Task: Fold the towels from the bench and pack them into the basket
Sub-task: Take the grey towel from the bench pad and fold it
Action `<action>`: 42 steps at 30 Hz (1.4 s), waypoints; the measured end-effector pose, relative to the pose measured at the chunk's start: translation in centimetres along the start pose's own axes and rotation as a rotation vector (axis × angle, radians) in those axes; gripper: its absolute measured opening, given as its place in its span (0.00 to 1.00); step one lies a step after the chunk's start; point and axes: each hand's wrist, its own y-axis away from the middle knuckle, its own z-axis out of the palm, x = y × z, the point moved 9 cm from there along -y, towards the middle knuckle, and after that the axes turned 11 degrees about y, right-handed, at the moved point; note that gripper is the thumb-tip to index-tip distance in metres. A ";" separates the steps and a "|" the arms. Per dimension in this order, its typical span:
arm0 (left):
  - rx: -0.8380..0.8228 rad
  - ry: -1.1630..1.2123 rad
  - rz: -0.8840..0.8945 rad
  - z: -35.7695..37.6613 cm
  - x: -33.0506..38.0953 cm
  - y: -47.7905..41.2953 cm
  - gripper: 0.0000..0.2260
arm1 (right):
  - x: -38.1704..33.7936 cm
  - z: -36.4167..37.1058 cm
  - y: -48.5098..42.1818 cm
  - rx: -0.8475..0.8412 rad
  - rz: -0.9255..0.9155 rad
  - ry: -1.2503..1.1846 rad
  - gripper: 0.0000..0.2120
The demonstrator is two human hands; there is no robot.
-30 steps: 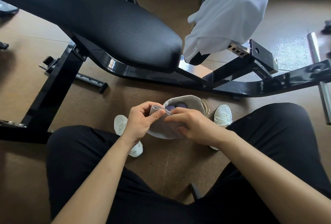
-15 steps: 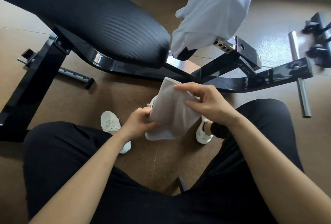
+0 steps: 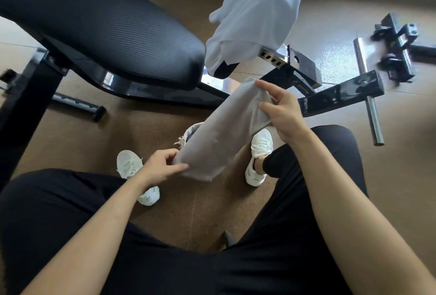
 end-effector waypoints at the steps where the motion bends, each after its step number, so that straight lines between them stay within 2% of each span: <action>1: 0.046 0.033 0.005 -0.5 0.0 0.1 0.10 | 0.6 -0.5 -0.1 0.029 0.024 0.041 0.29; 3: 0.156 0.133 0.039 -1.8 0.1 0.2 0.04 | 1.8 -0.8 -0.3 0.054 0.061 0.151 0.30; 7: 0.341 0.415 0.064 -3.4 0.4 1.0 0.01 | 2.8 -0.5 0.0 0.029 0.069 0.360 0.26; 9: 0.425 0.510 0.059 -3.8 0.5 1.3 0.06 | 3.2 -0.2 0.2 0.000 0.065 0.424 0.26; 12: 0.575 0.534 0.079 -5.3 1.1 2.0 0.13 | 3.4 0.3 0.3 -0.040 0.061 0.447 0.28; 14: 0.625 0.484 0.121 -6.0 1.7 2.5 0.13 | 3.3 0.7 0.4 -0.069 0.060 0.407 0.29; 16: 0.624 0.354 0.161 -6.4 2.6 2.7 0.09 | 3.2 1.0 0.5 -0.083 0.069 0.324 0.30; 21: 0.518 0.259 0.169 -6.6 3.0 2.1 0.13 | 2.9 1.3 0.0 -0.073 0.064 0.287 0.30; 25: 0.413 0.036 0.152 -5.8 3.1 2.3 0.37 | 2.8 1.9 0.2 -0.087 0.020 0.374 0.31; 27: 0.406 -0.015 0.150 -5.6 3.2 2.4 0.41 | 2.9 2.1 0.1 -0.084 0.001 0.517 0.32; 31: 0.404 -0.103 0.127 -5.3 3.4 2.2 0.42 | 2.7 3.4 0.3 -0.079 -0.053 0.765 0.31; 37: 0.336 0.009 0.177 -3.6 3.8 1.8 0.43 | 0.8 8.3 3.0 -0.209 -0.232 0.626 0.31; 42: 0.242 0.061 0.208 -1.6 4.5 2.0 0.42 | 0.4 11.1 4.5 -0.312 -0.286 0.573 0.29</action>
